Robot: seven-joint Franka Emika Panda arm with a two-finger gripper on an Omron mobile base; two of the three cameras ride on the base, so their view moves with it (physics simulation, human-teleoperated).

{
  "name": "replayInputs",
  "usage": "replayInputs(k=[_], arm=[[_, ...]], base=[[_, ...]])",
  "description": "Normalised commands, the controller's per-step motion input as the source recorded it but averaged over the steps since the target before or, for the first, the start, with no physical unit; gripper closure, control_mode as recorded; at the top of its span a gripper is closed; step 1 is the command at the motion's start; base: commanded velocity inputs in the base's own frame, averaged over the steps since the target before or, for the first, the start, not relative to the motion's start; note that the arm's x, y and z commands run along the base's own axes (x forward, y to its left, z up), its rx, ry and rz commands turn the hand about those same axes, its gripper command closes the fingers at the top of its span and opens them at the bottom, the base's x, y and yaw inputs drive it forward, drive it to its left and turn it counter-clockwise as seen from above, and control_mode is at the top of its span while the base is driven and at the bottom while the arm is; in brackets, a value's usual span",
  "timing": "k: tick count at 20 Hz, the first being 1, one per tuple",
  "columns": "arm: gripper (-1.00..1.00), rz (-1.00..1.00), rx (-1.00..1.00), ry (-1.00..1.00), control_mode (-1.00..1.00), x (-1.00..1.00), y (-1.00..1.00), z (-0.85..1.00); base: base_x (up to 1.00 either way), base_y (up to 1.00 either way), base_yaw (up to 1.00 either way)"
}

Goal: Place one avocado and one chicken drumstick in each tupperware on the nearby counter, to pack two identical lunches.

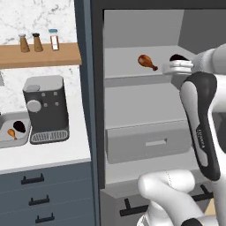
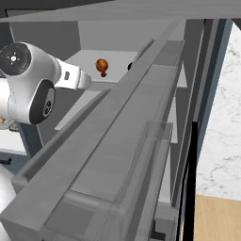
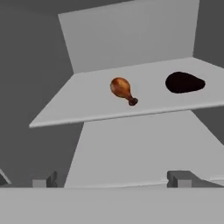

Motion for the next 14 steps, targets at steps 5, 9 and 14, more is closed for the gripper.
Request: replayInputs(k=[5,9,14], arm=[[-1.0,0.14,-0.01,0.01,-1.0,0.65,-0.06,0.0],[-1.0,0.14,-0.1,0.03,-1.0,0.66,-0.01,-0.07],[-1.0,0.05,-0.07,0.07,-1.0,0.55,-0.03,-0.05]], base=[[0.0,0.0,0.0],[0.0,0.0,0.0],[0.0,0.0,0.0]])
